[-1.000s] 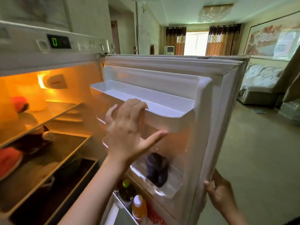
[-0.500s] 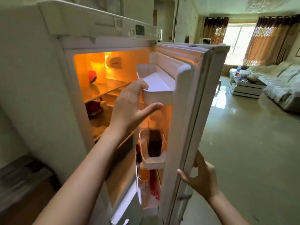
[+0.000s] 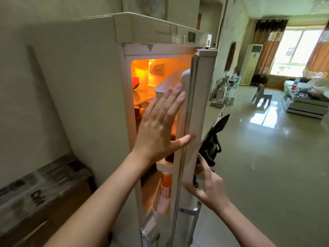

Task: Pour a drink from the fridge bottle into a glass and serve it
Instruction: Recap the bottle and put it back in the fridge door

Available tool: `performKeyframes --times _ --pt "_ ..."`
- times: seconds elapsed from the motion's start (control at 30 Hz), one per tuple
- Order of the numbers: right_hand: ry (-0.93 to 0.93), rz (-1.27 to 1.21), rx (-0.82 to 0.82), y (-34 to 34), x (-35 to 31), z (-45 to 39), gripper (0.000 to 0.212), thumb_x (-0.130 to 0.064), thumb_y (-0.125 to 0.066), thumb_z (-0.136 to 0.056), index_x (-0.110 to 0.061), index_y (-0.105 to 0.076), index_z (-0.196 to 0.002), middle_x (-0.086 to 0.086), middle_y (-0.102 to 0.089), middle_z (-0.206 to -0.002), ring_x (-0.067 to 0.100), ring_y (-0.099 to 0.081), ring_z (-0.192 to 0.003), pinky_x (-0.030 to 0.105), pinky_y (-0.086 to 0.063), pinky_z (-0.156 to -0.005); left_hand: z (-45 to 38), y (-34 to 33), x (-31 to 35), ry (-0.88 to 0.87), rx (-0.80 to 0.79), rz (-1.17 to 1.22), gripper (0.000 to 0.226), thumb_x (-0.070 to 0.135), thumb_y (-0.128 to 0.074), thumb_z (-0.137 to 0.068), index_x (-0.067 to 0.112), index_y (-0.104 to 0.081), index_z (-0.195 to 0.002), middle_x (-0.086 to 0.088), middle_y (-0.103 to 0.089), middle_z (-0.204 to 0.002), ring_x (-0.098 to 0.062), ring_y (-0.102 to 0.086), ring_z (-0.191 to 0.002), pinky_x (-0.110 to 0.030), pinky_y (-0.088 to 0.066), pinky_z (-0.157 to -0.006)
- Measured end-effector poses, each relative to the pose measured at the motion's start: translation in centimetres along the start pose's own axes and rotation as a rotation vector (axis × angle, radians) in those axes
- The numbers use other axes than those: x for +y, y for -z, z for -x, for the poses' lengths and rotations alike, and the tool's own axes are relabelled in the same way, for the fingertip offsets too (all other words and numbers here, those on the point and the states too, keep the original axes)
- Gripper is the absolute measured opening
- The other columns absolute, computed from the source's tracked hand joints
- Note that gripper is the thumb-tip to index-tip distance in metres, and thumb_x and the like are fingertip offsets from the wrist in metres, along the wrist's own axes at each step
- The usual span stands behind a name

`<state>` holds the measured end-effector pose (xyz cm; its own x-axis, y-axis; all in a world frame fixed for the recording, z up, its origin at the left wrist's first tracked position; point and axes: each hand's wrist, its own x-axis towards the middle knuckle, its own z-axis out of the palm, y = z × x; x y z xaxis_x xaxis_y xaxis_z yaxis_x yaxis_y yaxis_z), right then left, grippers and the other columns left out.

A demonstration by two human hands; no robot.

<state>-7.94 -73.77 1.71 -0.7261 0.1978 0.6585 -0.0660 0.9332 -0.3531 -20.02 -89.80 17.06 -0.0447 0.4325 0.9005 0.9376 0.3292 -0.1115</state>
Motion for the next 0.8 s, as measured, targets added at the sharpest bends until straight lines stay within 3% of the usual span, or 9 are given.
performKeyframes --times 0.07,0.17,0.33,0.43,0.63,0.8 --pt "0.043 -0.011 -0.057 -0.7 -0.1 -0.2 0.088 -0.064 -0.057 -0.078 -0.020 -0.019 -0.145 0.001 -0.064 -0.110 0.009 -0.061 -0.094 0.021 -0.050 -0.078 0.6 0.1 -0.1 -0.080 0.017 -0.176 0.085 0.055 -0.055 -0.085 0.026 -0.007 -0.149 0.001 -0.017 -0.153 -0.016 -0.010 -0.144 -0.046 -0.016 -0.116" --pt "0.111 0.011 -0.106 -2.0 -0.3 -0.5 0.079 -0.052 -0.059 -0.082 -0.021 -0.022 -0.144 0.005 -0.053 -0.126 0.014 -0.053 -0.112 0.032 -0.048 -0.091 1.2 0.4 -0.6 -0.167 0.014 -0.408 0.061 0.045 -0.048 -0.091 0.026 -0.030 -0.146 -0.001 -0.024 -0.151 -0.019 -0.021 -0.141 -0.050 -0.021 -0.111" --pt "0.149 0.073 -0.159 -4.2 -1.0 -1.9 0.067 -0.047 -0.051 -0.090 -0.020 -0.025 -0.146 0.006 -0.023 -0.152 0.017 -0.027 -0.138 0.044 -0.031 -0.110 2.2 0.5 -2.6 -0.205 -0.035 -0.554 0.050 0.030 -0.048 -0.091 0.022 -0.044 -0.140 0.002 -0.036 -0.150 -0.018 -0.025 -0.141 -0.051 -0.007 -0.113" --pt "0.157 0.080 -0.209 -5.8 -1.7 -2.9 0.068 -0.051 -0.044 -0.092 -0.025 -0.016 -0.147 0.001 -0.013 -0.156 0.013 -0.020 -0.140 0.047 -0.029 -0.110 3.0 0.7 -3.9 -0.133 -0.055 -0.610 0.049 0.031 -0.050 -0.089 0.022 -0.048 -0.137 0.003 -0.036 -0.150 -0.017 -0.025 -0.141 -0.050 -0.006 -0.113" --pt "0.023 0.031 -0.194 -9.0 -3.5 -4.3 0.071 -0.056 -0.044 -0.089 -0.032 -0.011 -0.147 -0.002 -0.010 -0.156 0.018 -0.033 -0.135 0.048 -0.032 -0.108 4.2 1.4 -6.6 -0.090 -0.093 -0.705 0.051 0.031 -0.051 -0.088 0.022 -0.046 -0.138 0.002 -0.034 -0.151 -0.016 -0.026 -0.141 -0.050 -0.008 -0.112" --pt "-0.034 -0.009 -0.144 -10.8 -4.6 -4.6 0.076 -0.054 -0.046 -0.087 -0.025 -0.010 -0.147 0.001 -0.012 -0.155 0.022 -0.040 -0.130 0.044 -0.043 -0.098 4.4 1.4 -7.4 -0.068 -0.072 -0.698 0.051 0.033 -0.053 -0.087 0.025 -0.048 -0.137 0.007 -0.035 -0.150 -0.012 -0.027 -0.141 -0.052 -0.010 -0.111"
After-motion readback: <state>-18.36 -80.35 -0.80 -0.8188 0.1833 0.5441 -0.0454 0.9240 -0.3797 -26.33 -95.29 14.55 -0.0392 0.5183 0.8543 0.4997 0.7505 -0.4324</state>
